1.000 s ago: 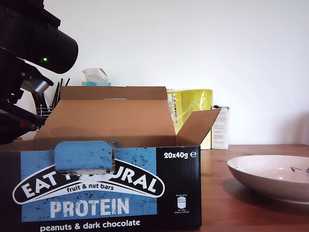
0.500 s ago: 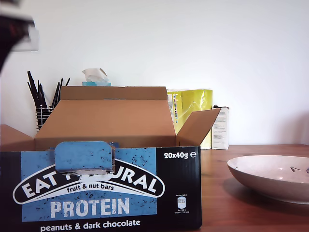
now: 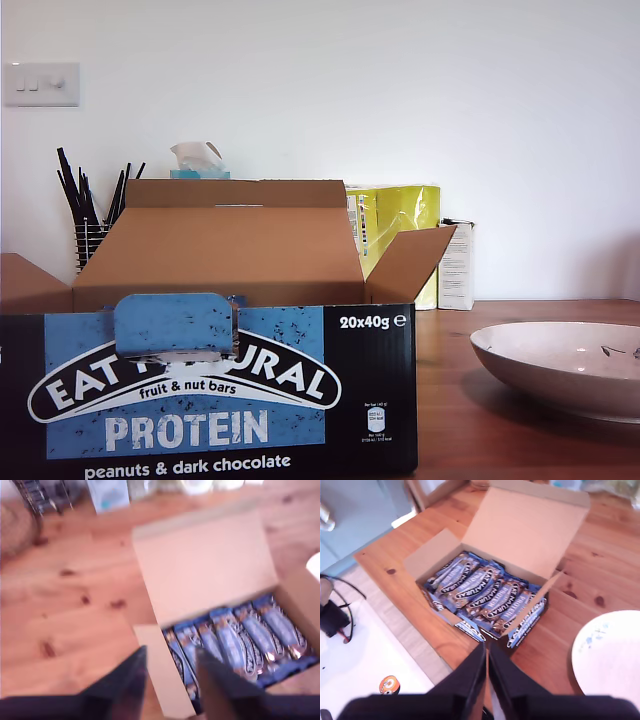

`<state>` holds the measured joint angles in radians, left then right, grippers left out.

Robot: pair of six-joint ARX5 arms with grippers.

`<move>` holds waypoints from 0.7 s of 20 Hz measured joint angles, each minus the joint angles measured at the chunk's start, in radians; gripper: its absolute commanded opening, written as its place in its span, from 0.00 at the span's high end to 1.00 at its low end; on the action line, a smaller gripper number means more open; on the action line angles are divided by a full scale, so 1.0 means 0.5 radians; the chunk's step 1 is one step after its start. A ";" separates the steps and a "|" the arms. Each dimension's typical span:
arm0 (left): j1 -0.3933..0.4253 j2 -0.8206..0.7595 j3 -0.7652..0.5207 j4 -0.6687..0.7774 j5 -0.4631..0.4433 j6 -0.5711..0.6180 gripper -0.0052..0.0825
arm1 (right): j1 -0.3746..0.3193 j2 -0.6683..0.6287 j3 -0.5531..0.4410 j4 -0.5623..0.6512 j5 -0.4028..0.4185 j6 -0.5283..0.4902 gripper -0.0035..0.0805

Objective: Spread the side flaps of the carton box of snackbars

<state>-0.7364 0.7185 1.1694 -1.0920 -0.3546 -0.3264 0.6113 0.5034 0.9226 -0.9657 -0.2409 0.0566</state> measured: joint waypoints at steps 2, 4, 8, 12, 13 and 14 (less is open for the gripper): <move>-0.061 -0.113 -0.032 0.082 -0.017 0.040 0.97 | 0.000 0.000 0.043 -0.082 0.088 0.025 0.97; -0.126 -0.277 -0.196 0.179 -0.028 0.082 0.97 | 0.000 0.001 0.150 -0.155 0.137 0.036 0.97; -0.203 -0.424 -0.542 0.378 -0.031 0.199 0.97 | 0.000 -0.130 0.249 -0.179 0.189 0.037 0.97; -0.278 -0.510 -0.633 0.487 0.103 0.304 0.97 | 0.000 -0.275 0.249 -0.198 0.183 0.042 0.97; -0.289 -0.542 -0.628 0.519 0.138 0.308 0.97 | 0.000 -0.269 0.249 -0.203 0.184 0.043 0.97; -0.298 -0.560 -0.627 0.546 0.150 0.346 0.97 | 0.000 -0.260 0.249 -0.204 0.188 0.043 0.97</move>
<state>-0.8852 0.4385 0.8558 -0.8188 -0.2794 -0.1535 0.6113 0.3733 1.0473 -1.0679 -0.1467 0.0784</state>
